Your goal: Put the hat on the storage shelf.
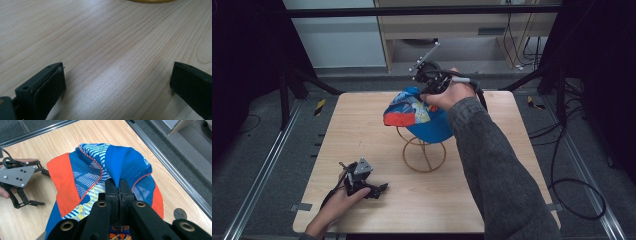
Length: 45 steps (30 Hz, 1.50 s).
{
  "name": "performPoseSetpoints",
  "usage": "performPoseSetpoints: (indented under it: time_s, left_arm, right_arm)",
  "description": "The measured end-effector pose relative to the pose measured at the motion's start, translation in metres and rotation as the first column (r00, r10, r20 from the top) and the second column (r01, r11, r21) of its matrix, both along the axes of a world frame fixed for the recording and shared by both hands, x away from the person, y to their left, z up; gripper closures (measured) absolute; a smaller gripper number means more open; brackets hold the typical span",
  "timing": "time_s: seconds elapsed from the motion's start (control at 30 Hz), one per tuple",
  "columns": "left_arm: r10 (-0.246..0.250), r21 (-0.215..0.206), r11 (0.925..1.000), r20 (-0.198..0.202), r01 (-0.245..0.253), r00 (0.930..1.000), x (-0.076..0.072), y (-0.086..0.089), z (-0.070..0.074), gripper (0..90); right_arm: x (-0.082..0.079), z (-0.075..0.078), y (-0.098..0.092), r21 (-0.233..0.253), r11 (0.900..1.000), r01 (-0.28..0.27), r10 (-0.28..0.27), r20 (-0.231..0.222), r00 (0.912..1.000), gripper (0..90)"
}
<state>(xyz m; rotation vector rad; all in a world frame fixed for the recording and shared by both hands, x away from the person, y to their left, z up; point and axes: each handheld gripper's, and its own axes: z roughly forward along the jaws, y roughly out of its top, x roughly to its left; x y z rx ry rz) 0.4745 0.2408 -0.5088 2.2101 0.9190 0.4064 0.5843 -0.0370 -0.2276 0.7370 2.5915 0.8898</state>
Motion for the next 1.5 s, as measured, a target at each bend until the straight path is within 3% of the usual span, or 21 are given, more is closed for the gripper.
performPoseSetpoints:
  time_s: [0.53, 0.63, 0.67, 0.8, 1.07, 1.5]
  left_arm:
    - [0.001, -0.001, 1.0000, -0.001, -0.001, 1.0000, 0.000, 0.000, 0.000, 0.0]
    - [0.002, -0.001, 1.0000, 0.000, -0.002, 1.0000, 0.000, 0.000, 0.000, 0.0]
    - [0.002, -0.001, 1.0000, 0.000, -0.002, 1.0000, 0.000, 0.000, 0.000, 0.0]
    - [0.002, -0.001, 1.0000, 0.000, -0.002, 1.0000, 0.000, 0.000, 0.000, 0.0]
    - [0.002, -0.002, 1.0000, 0.000, -0.002, 1.0000, 0.000, 0.000, 0.000, 0.0]
    - [0.002, -0.001, 1.0000, 0.000, -0.002, 1.0000, 0.000, 0.000, 0.000, 0.0]
  right_arm:
    - [-0.005, -0.005, -0.007, 0.036, 0.999, 0.000, 0.001, -0.007, 1.0000, 85.1]
    - [-0.006, -0.005, -0.008, 0.039, 0.999, -0.001, 0.001, -0.008, 1.0000, 81.0]
    - [-0.008, -0.004, -0.008, 0.044, 0.999, 0.006, -0.006, -0.004, 1.0000, 74.5]
    - [-0.010, -0.003, -0.009, 0.048, 0.999, 0.008, -0.008, -0.001, 1.0000, 73.2]
    - [-0.014, 0.000, -0.013, 0.062, 0.998, 0.025, -0.025, 0.010, 0.9996, 61.3]
    - [-0.028, 0.004, -0.026, 0.126, 0.991, 0.034, -0.038, 0.028, 0.9989, 56.3]
